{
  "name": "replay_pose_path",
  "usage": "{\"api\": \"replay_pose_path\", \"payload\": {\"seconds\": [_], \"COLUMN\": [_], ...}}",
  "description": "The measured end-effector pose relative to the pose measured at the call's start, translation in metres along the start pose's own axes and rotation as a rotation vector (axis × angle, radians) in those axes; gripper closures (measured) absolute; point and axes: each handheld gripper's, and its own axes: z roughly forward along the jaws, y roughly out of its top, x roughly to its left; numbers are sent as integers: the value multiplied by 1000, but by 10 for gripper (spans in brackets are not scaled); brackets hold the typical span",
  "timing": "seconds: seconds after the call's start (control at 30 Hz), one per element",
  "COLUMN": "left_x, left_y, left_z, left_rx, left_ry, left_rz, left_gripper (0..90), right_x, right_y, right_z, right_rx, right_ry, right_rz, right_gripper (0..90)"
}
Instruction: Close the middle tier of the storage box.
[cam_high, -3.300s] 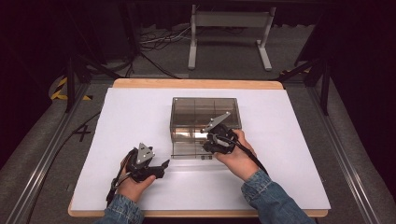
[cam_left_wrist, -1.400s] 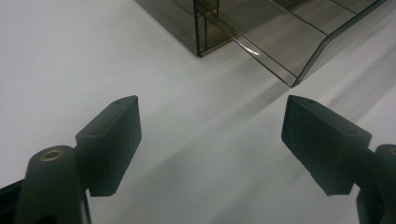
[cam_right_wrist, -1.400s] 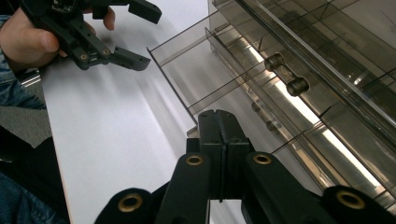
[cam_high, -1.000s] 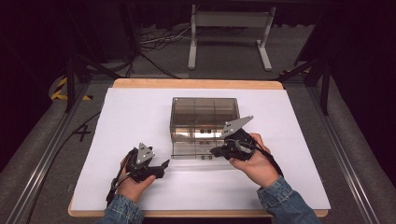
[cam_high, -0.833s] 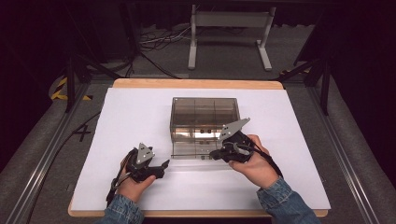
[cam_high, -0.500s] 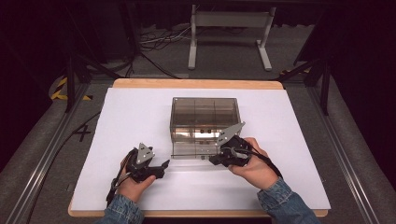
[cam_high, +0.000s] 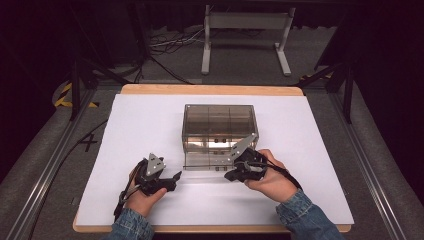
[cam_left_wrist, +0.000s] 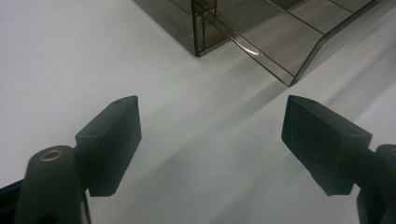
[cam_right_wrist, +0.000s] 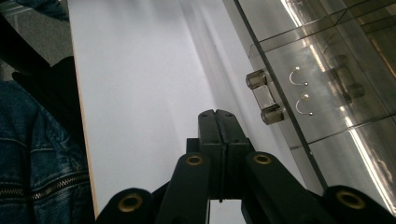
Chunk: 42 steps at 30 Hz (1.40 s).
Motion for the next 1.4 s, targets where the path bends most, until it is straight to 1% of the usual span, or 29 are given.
{"api": "replay_pose_path", "payload": {"seconds": [0.03, 0.07, 0.1, 0.2, 0.53, 0.6, 0.63, 0.67, 0.73, 0.77, 0.8, 0.83, 1.0, 1.13, 1.17, 1.27, 1.37, 1.4], "left_x": [0, 0, 0, 0, 0, 0, 0, 0, 0, 0, -1, 0, 0, 0, 0, 0, 0, 0], "left_y": [0, 0, 0, 0, 0, 0, 0, 0, 0, 0, 0, 0, 0, 0, 0, 0, 0, 0], "left_z": [0, 0, 0, 0, 0, 0, 0, 0, 0, 0, 0, 0, 0, 0, 0, 0, 0, 0], "left_rx": [-1, -1, 0, 0, -1, -1, 0, 0, -1, 0, -2, -1, -1, 0, -1, -1, -1, 0], "left_ry": [-1, -3, 0, 0, -2, 0, 0, 0, -3, 1, -4, 1, 0, -1, -4, 2, 1, 1], "left_rz": [0, -3, 2, 1, -2, 1, 2, 1, -2, 1, -6, 1, 2, 2, -4, 4, 2, 2], "left_gripper": [204, 204, 204, 204, 204, 204, 204, 204, 204, 204, 204, 204, 204, 204, 204, 204, 204, 204], "right_x": [0, 0, 0, -1, -3, -3, -4, -3, -4, -4, -4, -5, -7, -10, -11, -13, -14, -13], "right_y": [0, 0, 0, 0, 0, 0, 0, 0, 0, 0, 0, 0, 0, 0, 0, 0, 0, 0], "right_z": [1, 3, 3, 7, 15, 16, 18, 18, 19, 20, 21, 22, 25, 27, 27, 28, 29, 29], "right_rx": [12, 14, 23, 35, 83, 100, 98, 111, 117, 124, 126, 131, 150, 148, 150, 145, 144, 149], "right_ry": [4, 3, 8, 18, 21, 19, 15, 13, 10, 7, 1, -8, -38, -63, -67, -82, -97, -99], "right_rz": [3, -10, -3, -20, -25, -13, -28, -10, -10, -10, -7, -11, -7, 2, 1, -7, -10, 0], "right_gripper": [897, 897, 897, 897, 897, 898, 897, 898, 898, 898, 897, 898, 898, 898, 898, 898, 897, 898]}}
